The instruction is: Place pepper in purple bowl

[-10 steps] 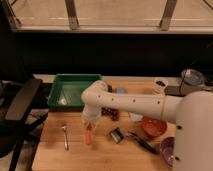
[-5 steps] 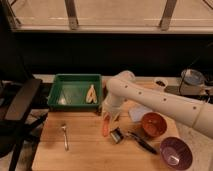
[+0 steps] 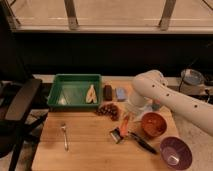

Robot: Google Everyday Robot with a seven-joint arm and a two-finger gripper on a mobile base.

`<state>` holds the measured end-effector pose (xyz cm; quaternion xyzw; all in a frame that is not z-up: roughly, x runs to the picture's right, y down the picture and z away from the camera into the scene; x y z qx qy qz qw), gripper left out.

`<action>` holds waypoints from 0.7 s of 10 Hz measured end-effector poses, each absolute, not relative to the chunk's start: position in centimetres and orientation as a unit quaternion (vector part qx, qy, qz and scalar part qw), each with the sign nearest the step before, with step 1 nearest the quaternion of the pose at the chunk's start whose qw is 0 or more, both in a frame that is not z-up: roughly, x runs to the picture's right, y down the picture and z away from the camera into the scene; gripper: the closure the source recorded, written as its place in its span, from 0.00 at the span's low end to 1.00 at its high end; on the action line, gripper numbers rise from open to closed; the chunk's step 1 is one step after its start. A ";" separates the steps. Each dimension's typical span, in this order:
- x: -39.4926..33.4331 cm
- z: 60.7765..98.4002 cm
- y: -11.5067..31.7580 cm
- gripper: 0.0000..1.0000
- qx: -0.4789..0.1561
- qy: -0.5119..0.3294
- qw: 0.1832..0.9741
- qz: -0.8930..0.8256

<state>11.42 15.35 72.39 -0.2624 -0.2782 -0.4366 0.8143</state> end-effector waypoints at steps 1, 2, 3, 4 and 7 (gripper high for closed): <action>11.3 72.4 15.3 1.00 -0.262 -0.279 0.814 -0.437; 11.5 72.4 15.3 1.00 -0.262 -0.278 0.815 -0.436; 11.4 72.4 15.3 1.00 -0.262 -0.278 0.815 -0.436; 11.4 72.4 15.3 1.00 -0.261 -0.278 0.815 -0.436; 13.1 72.3 15.0 1.00 -0.266 -0.263 0.832 -0.411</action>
